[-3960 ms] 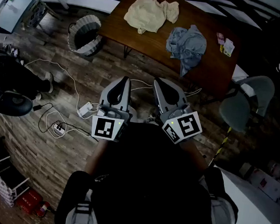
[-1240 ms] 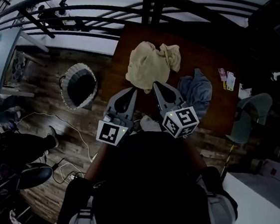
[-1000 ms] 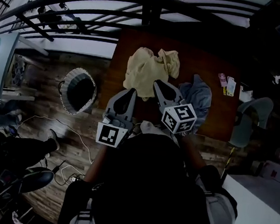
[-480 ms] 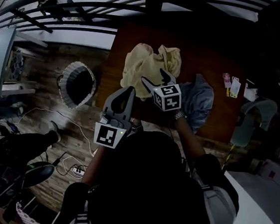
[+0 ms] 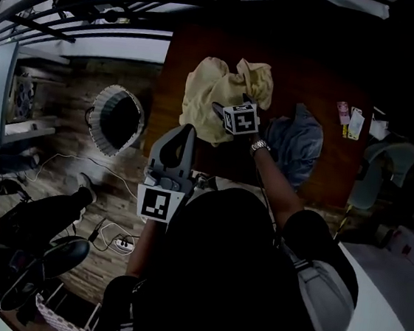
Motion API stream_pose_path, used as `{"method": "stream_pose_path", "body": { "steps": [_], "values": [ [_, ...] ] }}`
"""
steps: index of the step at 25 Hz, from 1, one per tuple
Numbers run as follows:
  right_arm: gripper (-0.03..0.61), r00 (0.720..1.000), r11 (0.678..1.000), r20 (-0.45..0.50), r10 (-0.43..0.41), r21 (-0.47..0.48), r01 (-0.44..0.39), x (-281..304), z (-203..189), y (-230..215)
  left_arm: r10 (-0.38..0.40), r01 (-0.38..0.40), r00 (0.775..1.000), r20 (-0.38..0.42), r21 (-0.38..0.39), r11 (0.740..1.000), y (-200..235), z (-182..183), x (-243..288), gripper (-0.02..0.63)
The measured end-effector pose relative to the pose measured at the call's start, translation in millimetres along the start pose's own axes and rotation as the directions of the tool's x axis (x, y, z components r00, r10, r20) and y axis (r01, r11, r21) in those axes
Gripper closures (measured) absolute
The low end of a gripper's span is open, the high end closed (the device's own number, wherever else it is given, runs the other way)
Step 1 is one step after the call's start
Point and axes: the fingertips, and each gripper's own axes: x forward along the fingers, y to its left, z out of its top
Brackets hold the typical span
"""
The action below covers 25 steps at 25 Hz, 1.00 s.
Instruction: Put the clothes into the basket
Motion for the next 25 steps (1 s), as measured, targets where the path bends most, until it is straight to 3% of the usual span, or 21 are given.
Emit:
{"method": "stream_pose_path", "body": {
  "steps": [12,16,21,25],
  "values": [
    [0.132,0.987,0.997,-0.144,-0.076,0.012,0.079,56,-29,-17,0.060,-0.060,0.998,-0.021,-0.011,0.998,19,-6,-4,0.601],
    [0.142,0.980,0.993,-0.157,-0.121,-0.039,0.116,67,-33,-20,0.067,-0.068,0.998,-0.019,-0.010,0.998,20,-7,-7,0.601],
    [0.213,0.976,0.987,-0.159,-0.146,-0.083,0.135,66,-32,-18,0.084,-0.085,0.996,-0.019,-0.017,0.996,21,-9,-13,0.601],
    [0.366,0.976,0.988,-0.174,-0.131,-0.109,0.114,67,-33,-9,0.085,-0.085,0.996,-0.016,-0.016,0.996,20,-9,-17,0.601]
  ]
}}
